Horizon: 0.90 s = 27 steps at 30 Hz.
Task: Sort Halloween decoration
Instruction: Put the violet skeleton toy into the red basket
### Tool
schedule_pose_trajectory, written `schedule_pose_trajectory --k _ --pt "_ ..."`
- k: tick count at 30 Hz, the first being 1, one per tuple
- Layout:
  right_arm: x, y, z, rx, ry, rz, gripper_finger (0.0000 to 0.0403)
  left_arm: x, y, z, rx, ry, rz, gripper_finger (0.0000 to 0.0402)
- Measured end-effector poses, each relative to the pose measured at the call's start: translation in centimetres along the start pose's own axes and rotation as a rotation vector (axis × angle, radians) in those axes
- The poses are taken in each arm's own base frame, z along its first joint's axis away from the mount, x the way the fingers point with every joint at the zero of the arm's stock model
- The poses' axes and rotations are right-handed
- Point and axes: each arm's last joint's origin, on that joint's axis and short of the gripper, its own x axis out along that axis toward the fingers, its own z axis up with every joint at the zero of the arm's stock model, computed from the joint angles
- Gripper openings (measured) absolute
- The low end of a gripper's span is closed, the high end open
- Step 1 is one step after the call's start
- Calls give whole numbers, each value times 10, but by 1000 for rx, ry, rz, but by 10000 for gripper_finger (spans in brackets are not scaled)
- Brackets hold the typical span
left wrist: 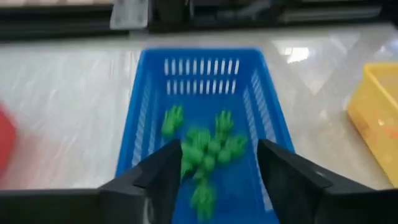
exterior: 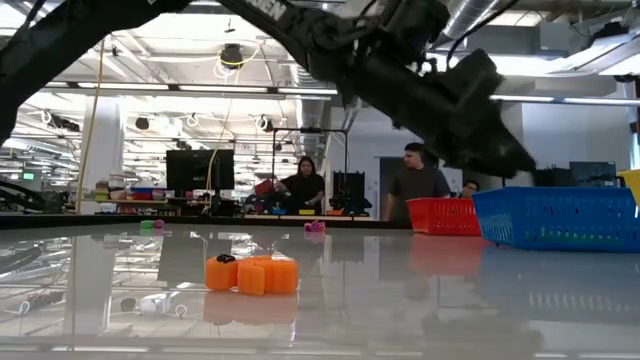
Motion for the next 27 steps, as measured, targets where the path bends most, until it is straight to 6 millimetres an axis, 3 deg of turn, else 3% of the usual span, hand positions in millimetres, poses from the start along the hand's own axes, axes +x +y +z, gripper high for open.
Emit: schedule_pose_trajectory --k 4,10,13,18,21,23,27 --pt "0 6 -9 18 19 19 32 -43 7 13 28 265 68 210" --pt "6 29 -39 15 47 12 24 -138 12 25 84 688 241 211" --pt "22 41 -56 48 36 3 23 -186 18 20 61 761 315 211" --pt "64 57 -82 67 67 264 25 -262 33 -19 -57 765 389 206" --pt "84 62 -103 76 105 284 25 -298 40 -55 -136 765 449 199" --pt "94 59 -108 47 126 253 28 -318 45 -80 -184 790 487 194" --pt "105 46 -102 150 88 211 33 -340 59 -115 -280 776 561 185"
